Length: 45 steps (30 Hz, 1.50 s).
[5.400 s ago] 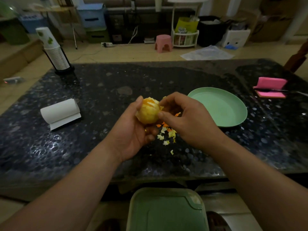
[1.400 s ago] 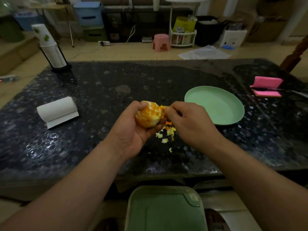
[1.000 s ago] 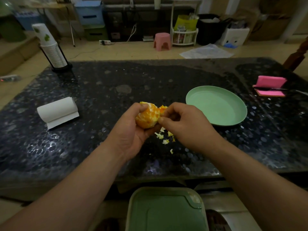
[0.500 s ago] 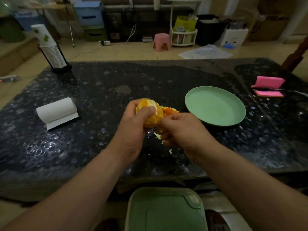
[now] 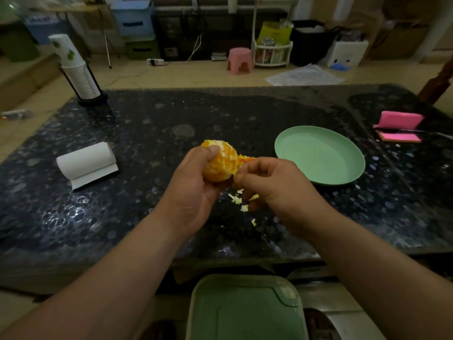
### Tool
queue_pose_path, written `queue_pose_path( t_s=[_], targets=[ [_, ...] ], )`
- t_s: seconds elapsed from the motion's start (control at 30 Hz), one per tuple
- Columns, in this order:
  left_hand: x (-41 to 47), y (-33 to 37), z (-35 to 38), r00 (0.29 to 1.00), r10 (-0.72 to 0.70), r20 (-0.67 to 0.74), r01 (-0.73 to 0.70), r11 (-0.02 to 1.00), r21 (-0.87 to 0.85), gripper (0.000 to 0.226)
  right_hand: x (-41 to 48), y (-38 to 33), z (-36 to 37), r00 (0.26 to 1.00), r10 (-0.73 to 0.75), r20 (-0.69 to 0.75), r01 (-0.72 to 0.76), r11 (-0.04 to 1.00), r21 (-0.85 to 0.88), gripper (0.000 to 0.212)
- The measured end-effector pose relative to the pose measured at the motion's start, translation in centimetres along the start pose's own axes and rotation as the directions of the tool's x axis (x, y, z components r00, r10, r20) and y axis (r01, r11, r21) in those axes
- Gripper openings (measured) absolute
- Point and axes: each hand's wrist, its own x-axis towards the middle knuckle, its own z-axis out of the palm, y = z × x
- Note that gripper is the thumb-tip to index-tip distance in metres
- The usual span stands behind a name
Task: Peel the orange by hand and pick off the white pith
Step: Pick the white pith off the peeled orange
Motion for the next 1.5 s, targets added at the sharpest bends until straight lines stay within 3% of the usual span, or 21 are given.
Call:
queue_pose_path(
  t_s=[0.1, 0.2, 0.23, 0.43, 0.7, 1.03, 1.17, 1.37, 1.5],
  targets=[
    [-0.1, -0.1, 0.0, 0.999, 0.034, 0.021, -0.035, 0.998, 0.061, 0.062, 0.0, 0.1, 0.1, 0.999, 0.036, 0.005, -0.036, 0.999, 0.031, 0.013],
    [0.0, -0.4, -0.2, 0.995, 0.071, 0.069, -0.08, 0.987, 0.14, 0.02, 0.0, 0.1, 0.1, 0.998, 0.07, 0.001, -0.07, 0.996, 0.046, 0.016],
    [-0.1, -0.4, -0.2, 0.994, 0.084, 0.072, -0.095, 0.982, 0.161, 0.015, 0.0, 0.1, 0.1, 0.997, 0.076, -0.003, -0.076, 0.996, 0.044, 0.015],
    [-0.3, -1.0, -0.2, 0.979, 0.181, 0.096, -0.202, 0.924, 0.324, 0.033, 0.0, 0.2, 0.1, 0.995, 0.093, -0.04, -0.092, 0.995, 0.025, 0.016],
    [-0.3, -1.2, 0.1, 0.99, 0.125, 0.06, -0.138, 0.936, 0.325, 0.039, -0.1, 0.3, -0.2, 0.995, 0.03, -0.1, -0.033, 0.999, -0.037, 0.016],
    [-0.2, -0.6, 0.0, 0.994, 0.105, 0.013, -0.105, 0.964, 0.246, 0.014, 0.0, 0.3, -0.6, 0.998, 0.038, 0.046, -0.038, 0.999, 0.008, 0.007],
    [-0.3, -0.9, 0.0, 0.992, 0.127, 0.023, -0.128, 0.937, 0.326, 0.037, 0.1, 0.3, -0.2, 0.994, 0.108, 0.016, -0.109, 0.993, 0.042, 0.014],
    [-0.7, -1.2, 0.0, 0.967, 0.239, 0.089, -0.253, 0.849, 0.464, 0.033, 0.1, 0.2, 0.1, 0.975, 0.22, 0.032, -0.222, 0.951, 0.215, 0.013],
    [-0.8, -1.5, 0.1, 0.952, 0.282, 0.117, -0.3, 0.796, 0.525, 0.035, 0.1, 0.4, -0.1, 0.984, 0.176, -0.032, -0.17, 0.976, 0.133, 0.013]
  ],
)
